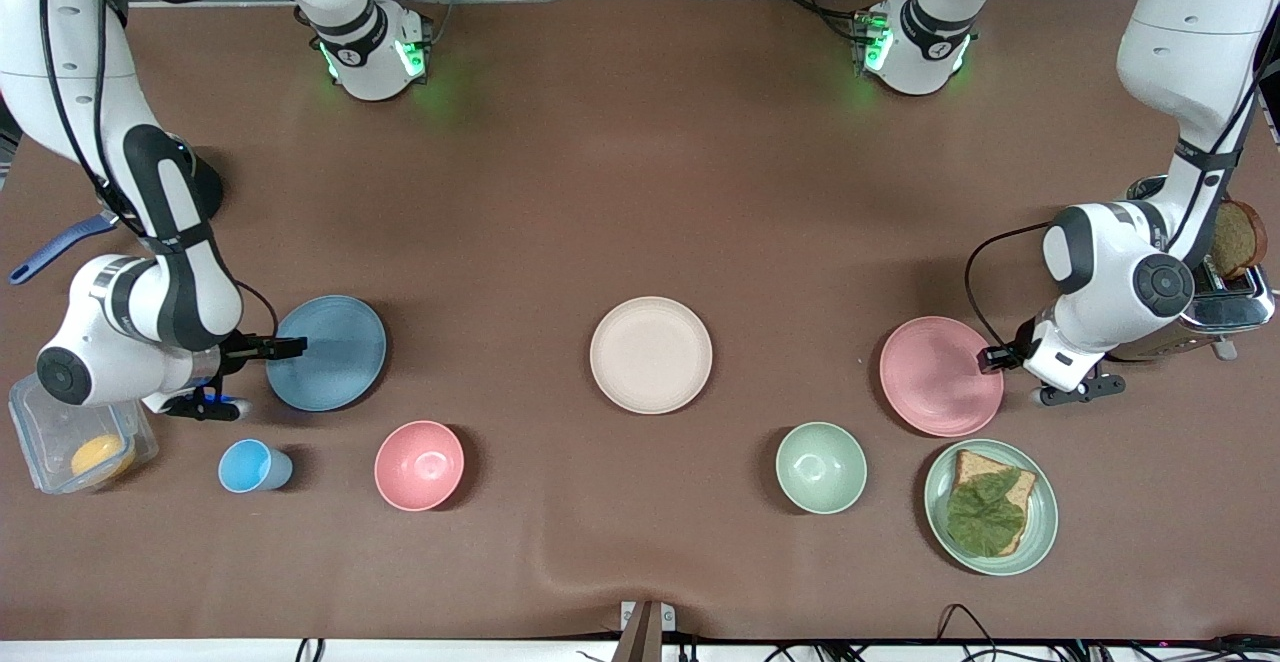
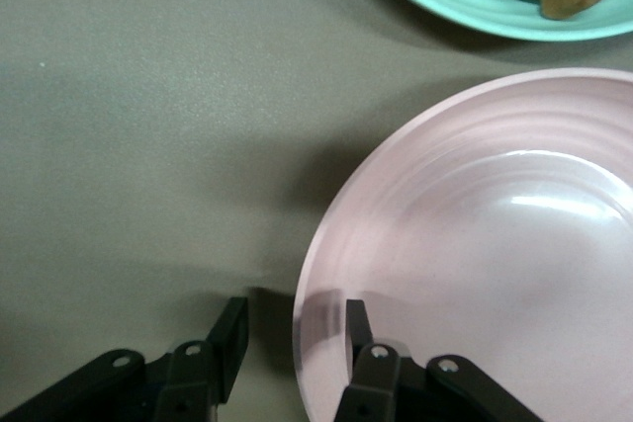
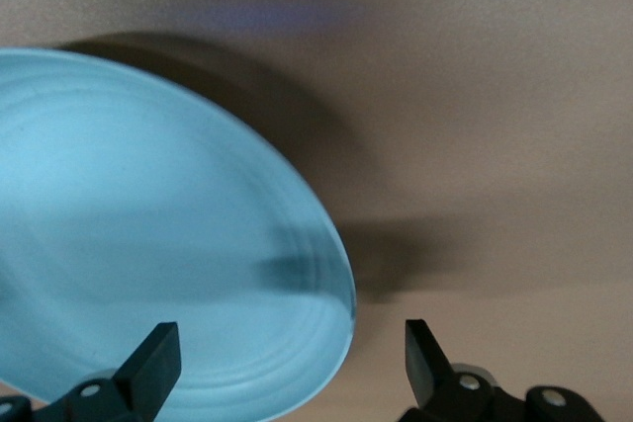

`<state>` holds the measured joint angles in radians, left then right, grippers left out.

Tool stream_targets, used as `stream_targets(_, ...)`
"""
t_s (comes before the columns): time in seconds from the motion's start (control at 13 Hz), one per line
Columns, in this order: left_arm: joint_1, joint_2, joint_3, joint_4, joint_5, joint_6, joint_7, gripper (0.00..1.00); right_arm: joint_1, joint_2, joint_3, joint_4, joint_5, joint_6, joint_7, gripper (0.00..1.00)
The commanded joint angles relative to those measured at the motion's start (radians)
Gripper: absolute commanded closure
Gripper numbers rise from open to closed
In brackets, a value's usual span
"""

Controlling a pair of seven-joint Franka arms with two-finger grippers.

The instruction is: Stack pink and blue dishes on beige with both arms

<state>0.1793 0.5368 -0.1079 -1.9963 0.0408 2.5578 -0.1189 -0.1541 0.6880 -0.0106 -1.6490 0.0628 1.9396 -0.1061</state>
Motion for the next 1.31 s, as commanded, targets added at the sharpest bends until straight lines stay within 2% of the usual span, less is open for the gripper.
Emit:
stream_targets(0.0, 0.000, 0.009, -0.006, 0.013, -0.018, 0.012, 0.005, 1.00, -0.021, 0.005, 0.015, -0.003, 0.014, 0.012, 0.009, 0.00)
stream_targets(0.38, 0.002, 0.006, -0.006, 0.013, -0.010, 0.012, 0.015, 1.00, -0.022, 0.018, 0.015, -0.005, 0.031, 0.012, 0.011, 0.00)
stream_targets(0.46, 0.002, 0.000, -0.006, 0.011, -0.009, 0.010, 0.018, 1.00, -0.022, 0.018, 0.015, -0.005, 0.038, 0.010, 0.010, 0.04)
stream_targets(0.62, 0.018, -0.055, -0.028, -0.009, -0.009, -0.005, 0.060, 1.00, -0.024, 0.021, 0.015, -0.008, 0.038, 0.012, 0.003, 0.73)
stream_targets(0.69, 0.025, -0.093, -0.054, -0.028, -0.009, -0.025, 0.070, 1.00, -0.033, 0.021, 0.015, -0.008, 0.042, 0.012, -0.004, 0.89)
stream_targets(0.77, 0.020, -0.141, -0.064, -0.036, -0.009, -0.053, 0.071, 1.00, -0.042, 0.021, 0.017, -0.008, 0.043, 0.012, -0.027, 0.99)
stream_targets(1.0, 0.011, -0.233, -0.107, -0.004, -0.010, -0.174, 0.055, 1.00, -0.042, 0.021, 0.017, -0.008, 0.045, 0.013, -0.087, 1.00)
stream_targets(1.23, 0.011, -0.268, -0.150, 0.023, -0.019, -0.247, 0.044, 1.00, -0.042, 0.021, 0.017, -0.008, 0.057, 0.015, -0.089, 1.00)
